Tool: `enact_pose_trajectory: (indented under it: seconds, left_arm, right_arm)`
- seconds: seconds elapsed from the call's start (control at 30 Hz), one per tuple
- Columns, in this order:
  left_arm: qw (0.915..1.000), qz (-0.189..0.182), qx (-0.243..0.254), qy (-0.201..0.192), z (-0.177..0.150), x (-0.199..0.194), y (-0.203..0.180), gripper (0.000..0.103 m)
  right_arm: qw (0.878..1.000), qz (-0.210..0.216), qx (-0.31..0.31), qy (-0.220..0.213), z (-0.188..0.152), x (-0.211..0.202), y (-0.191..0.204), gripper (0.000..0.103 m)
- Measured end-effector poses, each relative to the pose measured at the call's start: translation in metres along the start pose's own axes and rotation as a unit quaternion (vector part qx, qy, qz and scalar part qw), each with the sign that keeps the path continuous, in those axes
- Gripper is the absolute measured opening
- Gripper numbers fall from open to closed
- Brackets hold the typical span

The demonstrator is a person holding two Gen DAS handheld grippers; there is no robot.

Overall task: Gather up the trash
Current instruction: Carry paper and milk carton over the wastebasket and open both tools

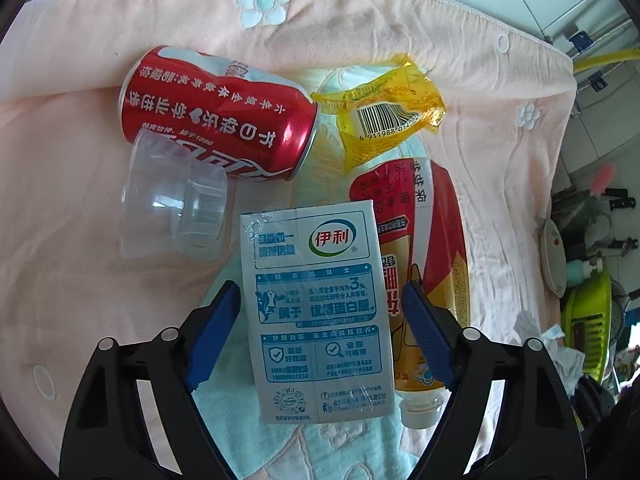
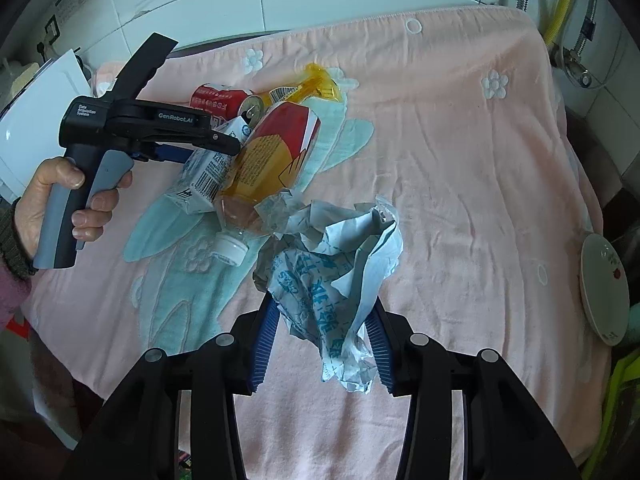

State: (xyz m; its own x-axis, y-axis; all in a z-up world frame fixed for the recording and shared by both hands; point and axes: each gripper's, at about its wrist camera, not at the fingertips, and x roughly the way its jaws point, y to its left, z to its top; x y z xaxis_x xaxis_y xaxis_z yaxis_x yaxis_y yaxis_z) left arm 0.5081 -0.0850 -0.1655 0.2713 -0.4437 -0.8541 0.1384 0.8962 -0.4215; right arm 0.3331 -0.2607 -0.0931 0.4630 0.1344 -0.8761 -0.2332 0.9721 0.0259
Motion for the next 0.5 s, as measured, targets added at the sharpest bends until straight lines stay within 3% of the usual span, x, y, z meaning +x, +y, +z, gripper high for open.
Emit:
enact_pose_trajectory:
  seconds: [0.1, 0.5]
  left_arm:
    - [1.0, 0.0, -0.004, 0.008, 0.0, 0.004, 0.006, 0.065]
    - [0.9996, 0.01, 0.004, -0.024, -0.033, -0.032, 0.004, 0.064]
  right_arm:
    - [1.0, 0.003, 0.002, 0.002, -0.008, -0.003, 0.001, 0.042]
    - [1.0, 0.026, -0.003, -0.008, -0.044, -0.029, 0.018, 0.042]
